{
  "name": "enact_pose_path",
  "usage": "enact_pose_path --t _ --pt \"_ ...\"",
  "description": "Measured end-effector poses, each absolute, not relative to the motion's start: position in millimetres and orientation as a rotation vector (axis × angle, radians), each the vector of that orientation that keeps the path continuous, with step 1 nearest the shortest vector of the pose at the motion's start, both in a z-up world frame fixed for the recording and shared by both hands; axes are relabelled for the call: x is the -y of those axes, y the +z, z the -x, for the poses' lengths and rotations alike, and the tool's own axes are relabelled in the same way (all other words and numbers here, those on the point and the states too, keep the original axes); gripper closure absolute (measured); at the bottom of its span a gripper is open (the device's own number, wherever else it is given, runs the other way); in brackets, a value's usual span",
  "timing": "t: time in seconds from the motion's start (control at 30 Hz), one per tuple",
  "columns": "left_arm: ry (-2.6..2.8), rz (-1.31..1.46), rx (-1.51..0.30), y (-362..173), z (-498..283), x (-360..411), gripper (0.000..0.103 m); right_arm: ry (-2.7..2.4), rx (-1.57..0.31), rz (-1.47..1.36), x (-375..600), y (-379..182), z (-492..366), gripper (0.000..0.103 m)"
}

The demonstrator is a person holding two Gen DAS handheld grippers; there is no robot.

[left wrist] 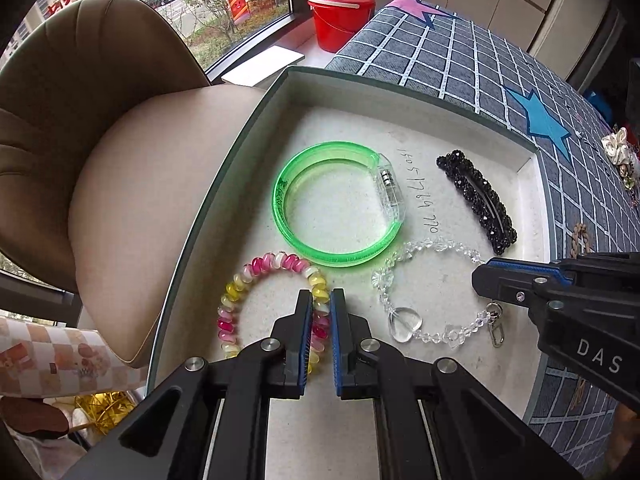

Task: Organize jewelry
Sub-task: 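Carry both bracelets into the white box and open both tools to release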

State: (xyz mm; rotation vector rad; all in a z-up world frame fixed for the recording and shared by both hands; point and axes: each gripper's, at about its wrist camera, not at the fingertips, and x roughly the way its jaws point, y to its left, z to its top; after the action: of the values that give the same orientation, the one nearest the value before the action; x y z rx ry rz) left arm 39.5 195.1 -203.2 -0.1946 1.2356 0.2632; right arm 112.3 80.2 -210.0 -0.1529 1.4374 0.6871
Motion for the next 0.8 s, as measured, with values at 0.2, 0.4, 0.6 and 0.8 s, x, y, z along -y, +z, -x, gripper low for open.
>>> enact_pose_path --t 0.2,0.4,0.6,0.8 --pt "0.277 0.199 -1.216 -204 -59 -196 0.088 0.647 -1.398 0.188 -84 -208 -128 0.096" --pt "0.292 0.173 -1.230 -205 -63 -193 0.088 0.622 -1.393 0.177 -78 -209 -139 0.096" --pt "0.293 0.173 -1.251 -203 -60 -190 0.088 0.624 -1.407 0.174 -84 -212 -141 0.096" --pt "0.310 0.165 -1.263 -196 -50 -187 0.088 0.631 -1.408 0.148 -82 -203 -134 0.090"
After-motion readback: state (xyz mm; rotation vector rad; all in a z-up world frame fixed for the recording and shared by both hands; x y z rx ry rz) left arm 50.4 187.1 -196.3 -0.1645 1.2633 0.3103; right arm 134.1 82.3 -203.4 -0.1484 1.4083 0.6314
